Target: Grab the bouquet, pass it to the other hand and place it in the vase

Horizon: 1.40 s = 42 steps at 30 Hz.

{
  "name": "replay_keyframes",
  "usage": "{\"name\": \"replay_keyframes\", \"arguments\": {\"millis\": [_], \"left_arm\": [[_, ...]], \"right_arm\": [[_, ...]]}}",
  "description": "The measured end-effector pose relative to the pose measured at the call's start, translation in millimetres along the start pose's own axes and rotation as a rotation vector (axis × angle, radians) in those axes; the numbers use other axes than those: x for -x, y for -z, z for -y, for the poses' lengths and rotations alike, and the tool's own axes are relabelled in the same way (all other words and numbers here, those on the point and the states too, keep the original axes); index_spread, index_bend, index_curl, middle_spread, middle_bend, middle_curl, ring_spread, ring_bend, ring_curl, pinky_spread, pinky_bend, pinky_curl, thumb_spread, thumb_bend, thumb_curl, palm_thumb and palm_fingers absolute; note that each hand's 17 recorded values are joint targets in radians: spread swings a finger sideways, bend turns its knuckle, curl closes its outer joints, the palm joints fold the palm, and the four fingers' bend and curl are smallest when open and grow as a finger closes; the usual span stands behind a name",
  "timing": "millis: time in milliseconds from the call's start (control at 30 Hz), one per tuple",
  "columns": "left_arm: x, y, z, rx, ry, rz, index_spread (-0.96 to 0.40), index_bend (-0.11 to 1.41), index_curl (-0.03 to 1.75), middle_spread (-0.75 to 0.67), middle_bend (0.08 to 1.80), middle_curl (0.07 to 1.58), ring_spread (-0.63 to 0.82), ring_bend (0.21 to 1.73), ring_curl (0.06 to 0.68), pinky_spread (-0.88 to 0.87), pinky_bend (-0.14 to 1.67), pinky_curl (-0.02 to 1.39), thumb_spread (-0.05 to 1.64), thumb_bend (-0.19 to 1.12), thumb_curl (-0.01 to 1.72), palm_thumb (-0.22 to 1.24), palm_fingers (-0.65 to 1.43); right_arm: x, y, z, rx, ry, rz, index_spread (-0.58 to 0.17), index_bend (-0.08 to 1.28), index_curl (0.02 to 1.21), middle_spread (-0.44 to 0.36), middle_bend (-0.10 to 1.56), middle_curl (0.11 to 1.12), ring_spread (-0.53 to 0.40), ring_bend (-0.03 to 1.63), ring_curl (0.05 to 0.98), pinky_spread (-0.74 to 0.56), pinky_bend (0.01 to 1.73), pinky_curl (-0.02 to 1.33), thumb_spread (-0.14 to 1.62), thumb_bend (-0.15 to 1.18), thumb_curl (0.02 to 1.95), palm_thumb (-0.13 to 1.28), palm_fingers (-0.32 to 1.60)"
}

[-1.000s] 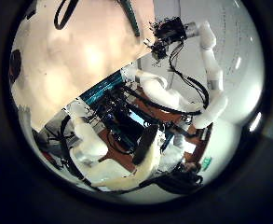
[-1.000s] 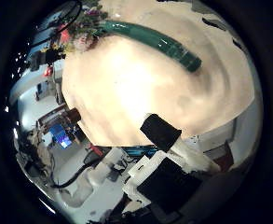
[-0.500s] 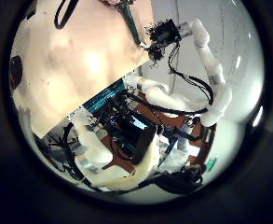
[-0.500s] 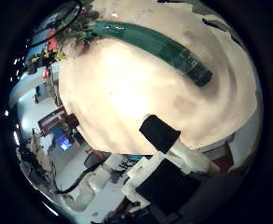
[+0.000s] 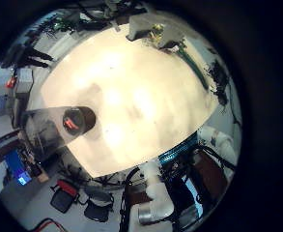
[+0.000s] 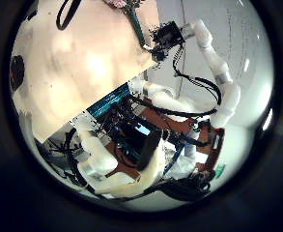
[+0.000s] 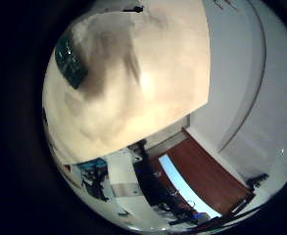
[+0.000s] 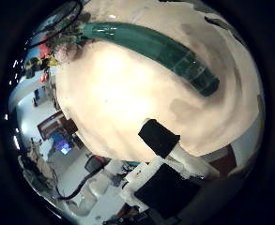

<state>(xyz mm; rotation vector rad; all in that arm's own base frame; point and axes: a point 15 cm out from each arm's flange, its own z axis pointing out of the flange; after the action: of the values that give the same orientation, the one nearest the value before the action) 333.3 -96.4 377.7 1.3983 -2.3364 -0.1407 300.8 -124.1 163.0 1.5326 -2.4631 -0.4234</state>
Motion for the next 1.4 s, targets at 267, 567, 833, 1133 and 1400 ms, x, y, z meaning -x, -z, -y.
{"name": "replay_keyframes", "arguments": {"millis": [267,567,833,1133,1400], "left_arm": [[5,-6,-3,0.017,0.003,-0.006,0.01,0.17,0.33,0.38,0.19,0.3,0.55,0.52,0.209,0.58,0.23,0.32,1.18,-0.02,0.25,0.1,0.04],[7,-7,-4,0.02,0.008,-0.009,0.01,0.17,0.33,0.38,0.19,0.3,0.55,0.52,0.209,0.58,0.24,0.32,1.19,-0.02,0.26,0.11,0.04],[12,-7,-6,0.021,0.015,-0.015,0.01,0.17,0.33,0.38,0.19,0.31,0.56,0.52,0.208,0.58,0.24,0.32,1.19,-0.02,0.26,0.12,0.04],[17,-5,-9,0.014,0.025,-0.017,0.01,0.17,0.33,0.38,0.19,0.3,0.56,0.52,0.207,0.57,0.24,0.32,1.2,-0.02,0.25,0.12,0.03],[17,-7,-9,0.017,0.026,-0.021,0.01,0.17,0.33,0.38,0.19,0.3,0.56,0.52,0.207,0.57,0.24,0.32,1.2,-0.02,0.25,0.12,0.03]], "right_arm": [[2,-12,7,0.019,-0.044,-0.005,-0.159,0.18,0.38,0.053,0.42,0.43,0.005,0.77,0.293,0.23,0.54,0.14,1.09,-0.02,0.37,0.51,0.38],[4,-16,13,0.005,-0.046,-0.005,-0.179,0.18,0.38,-0.012,0.55,0.48,-0.061,0.83,0.301,0.18,0.52,0.12,1.1,-0.02,0.37,0.55,0.53],[7,-15,17,-0.014,-0.048,-0.01,-0.25,0.21,0.43,-0.105,0.64,0.55,-0.162,0.95,0.351,0.01,0.61,0.1,1.09,-0.02,0.38,0.6,0.72],[14,0,33,-0.12,0.0,-0.099,-0.399,0.39,0.58,-0.229,0.78,0.66,-0.264,1.08,0.444,-0.4,1.02,0.23,1.04,0.0,0.43,0.77,1.27],[16,24,41,-0.212,-0.001,-0.083,-0.433,0.76,0.8,-0.251,1.0,0.8,-0.248,1.25,0.535,-0.35,1.28,0.38,1.0,0.01,0.49,0.95,1.29]]}}
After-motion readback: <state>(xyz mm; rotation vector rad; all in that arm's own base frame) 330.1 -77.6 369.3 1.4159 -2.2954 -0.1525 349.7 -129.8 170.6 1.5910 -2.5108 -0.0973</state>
